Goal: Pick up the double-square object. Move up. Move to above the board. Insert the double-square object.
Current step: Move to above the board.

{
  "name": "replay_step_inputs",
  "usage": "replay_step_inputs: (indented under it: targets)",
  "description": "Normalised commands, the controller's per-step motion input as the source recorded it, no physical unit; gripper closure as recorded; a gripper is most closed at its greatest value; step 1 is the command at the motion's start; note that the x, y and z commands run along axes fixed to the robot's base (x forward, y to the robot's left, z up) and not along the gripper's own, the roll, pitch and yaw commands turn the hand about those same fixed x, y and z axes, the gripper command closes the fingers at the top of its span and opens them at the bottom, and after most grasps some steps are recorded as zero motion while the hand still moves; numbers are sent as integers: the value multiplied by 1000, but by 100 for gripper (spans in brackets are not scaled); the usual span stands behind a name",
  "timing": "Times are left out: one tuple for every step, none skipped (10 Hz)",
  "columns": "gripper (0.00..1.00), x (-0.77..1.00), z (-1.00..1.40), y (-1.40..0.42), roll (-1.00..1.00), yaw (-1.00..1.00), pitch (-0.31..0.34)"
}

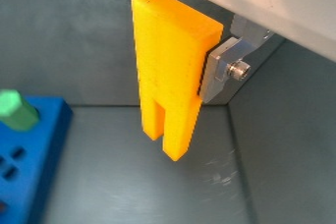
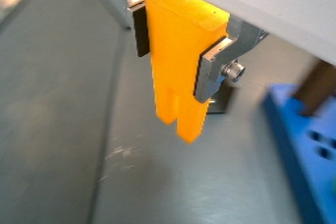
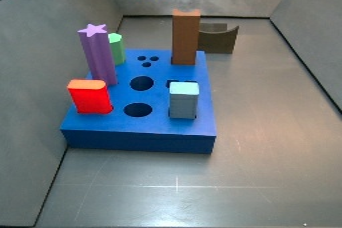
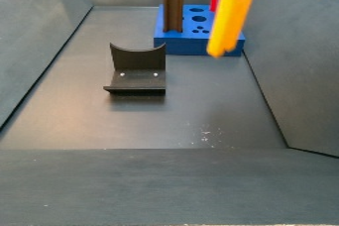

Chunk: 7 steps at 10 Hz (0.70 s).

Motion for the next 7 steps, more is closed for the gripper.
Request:
replay_step_inputs:
  targets:
    - [100,215,244,-1000,9,-1000,131]
    - [100,219,246,-1000,9,-1000,139]
    - [100,222,248,-1000,6,-1000,147]
    - [100,226,253,-1000,0,-1000,163]
    - [100,227,253,-1000,-7,-1000,170]
    - [100,234,255,-1000,-14,-1000,193]
    - [100,240,255,-1000,-24,-1000,220]
